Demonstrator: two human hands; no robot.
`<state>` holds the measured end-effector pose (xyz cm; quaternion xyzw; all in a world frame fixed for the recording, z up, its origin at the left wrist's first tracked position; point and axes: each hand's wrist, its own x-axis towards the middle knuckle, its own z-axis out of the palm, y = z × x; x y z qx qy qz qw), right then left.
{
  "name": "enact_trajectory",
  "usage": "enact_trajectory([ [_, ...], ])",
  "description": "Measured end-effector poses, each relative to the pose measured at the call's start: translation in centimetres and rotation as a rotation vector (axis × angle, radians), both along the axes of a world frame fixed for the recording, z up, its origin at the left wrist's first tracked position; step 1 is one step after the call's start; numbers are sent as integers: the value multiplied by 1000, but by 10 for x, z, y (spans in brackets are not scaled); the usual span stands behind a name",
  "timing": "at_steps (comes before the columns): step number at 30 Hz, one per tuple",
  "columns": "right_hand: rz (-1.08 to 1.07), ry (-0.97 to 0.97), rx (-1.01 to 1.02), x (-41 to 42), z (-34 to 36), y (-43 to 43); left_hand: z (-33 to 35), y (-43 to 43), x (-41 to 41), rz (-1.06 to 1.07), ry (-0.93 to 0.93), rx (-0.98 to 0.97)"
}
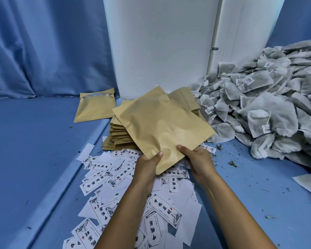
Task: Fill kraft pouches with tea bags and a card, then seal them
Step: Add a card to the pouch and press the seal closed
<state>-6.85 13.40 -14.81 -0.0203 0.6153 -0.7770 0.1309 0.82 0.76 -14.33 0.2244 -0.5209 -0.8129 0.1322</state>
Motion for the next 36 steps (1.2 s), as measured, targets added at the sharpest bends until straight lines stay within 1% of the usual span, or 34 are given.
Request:
enact_trajectory([
  [2,55,7,-9,3,2,-2,0,-1,1,-21,11,-5],
  [6,-42,33,-20,1,1,1,0,-2,4,-141,-19,-60],
  [11,-1,-40,-124,2,3,4,3,-5,7,-226,-46,-85],
  [13,39,-56,-168,2,6,4,4,-5,7,-201,-47,-115],
  [15,138,-58,-188,4,11,6,3,-2,8,-157,-57,-159],
  [18,269,-39,-61,8,13,6,3,-1,8,-151,-40,-188],
  [21,201,-17,-24,9,10,3,3,-1,8,-192,-36,-249],
  [25,179,-33,-3,11,9,2,4,1,9,-160,-64,-323],
  [27,169,-58,-40,8,12,6,6,1,9,-153,-71,-321],
  [29,111,-65,-101,3,14,11,6,1,8,-159,-88,-335],
  [31,61,-39,-93,0,14,15,7,3,9,-178,-105,-330],
  [33,59,-28,-89,-1,13,15,6,2,9,-191,-131,-325],
  [36,4,-47,-148,-6,13,19,7,-5,10,-202,-157,-346],
])
